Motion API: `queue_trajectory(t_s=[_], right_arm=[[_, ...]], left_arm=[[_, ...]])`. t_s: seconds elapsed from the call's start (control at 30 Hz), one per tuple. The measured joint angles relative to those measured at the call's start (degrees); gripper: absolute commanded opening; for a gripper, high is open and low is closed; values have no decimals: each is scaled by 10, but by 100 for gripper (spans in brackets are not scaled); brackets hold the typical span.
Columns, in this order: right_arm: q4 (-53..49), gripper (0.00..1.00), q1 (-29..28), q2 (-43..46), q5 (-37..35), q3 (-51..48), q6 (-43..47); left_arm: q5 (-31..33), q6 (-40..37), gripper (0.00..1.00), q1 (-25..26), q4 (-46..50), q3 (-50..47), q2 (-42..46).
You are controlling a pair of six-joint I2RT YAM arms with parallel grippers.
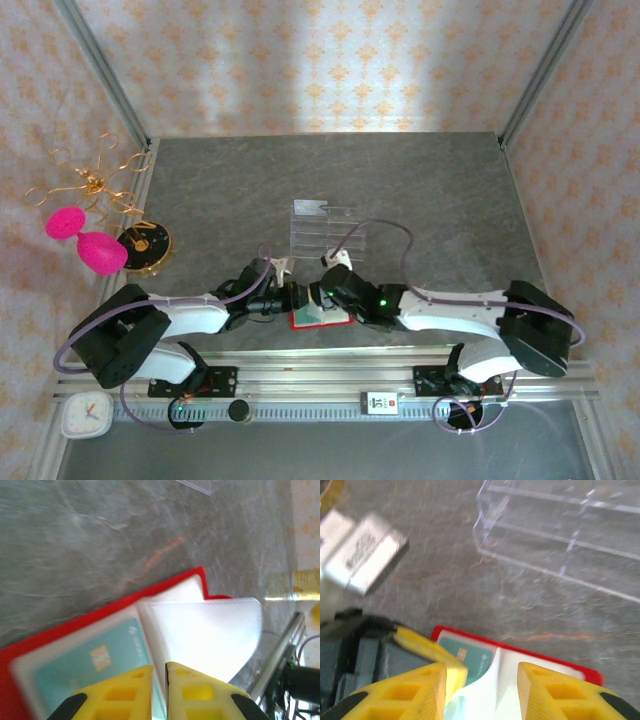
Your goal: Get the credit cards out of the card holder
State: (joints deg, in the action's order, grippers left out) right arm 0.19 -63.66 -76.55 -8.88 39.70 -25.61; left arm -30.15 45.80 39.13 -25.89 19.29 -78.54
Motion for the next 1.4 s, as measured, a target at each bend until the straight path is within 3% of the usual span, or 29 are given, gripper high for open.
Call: queue_trajectory(t_s=[0.37,0.47,0.57,0.77,1.1,1.4], right_arm=[[-26,35,30,111,-36,-70,-56],[-24,32,39,114,-14,-70,-57],[-15,29,54,110,30,-70,-50],[-3,22,65,24,160,-25,-29],[4,16,83,-114,324,53,-30],[3,14,114,-165,346,43,-66]], left_arm=[[-53,-4,18,78,8,90,-117],[-48,3,20,77,11,84,-90],[-25,9,16,73,25,62,-8],[14,8,6,-6,49,-9,130],[23,-10,0,-20,74,-34,73],[23,-27,0,-20,64,-38,46]])
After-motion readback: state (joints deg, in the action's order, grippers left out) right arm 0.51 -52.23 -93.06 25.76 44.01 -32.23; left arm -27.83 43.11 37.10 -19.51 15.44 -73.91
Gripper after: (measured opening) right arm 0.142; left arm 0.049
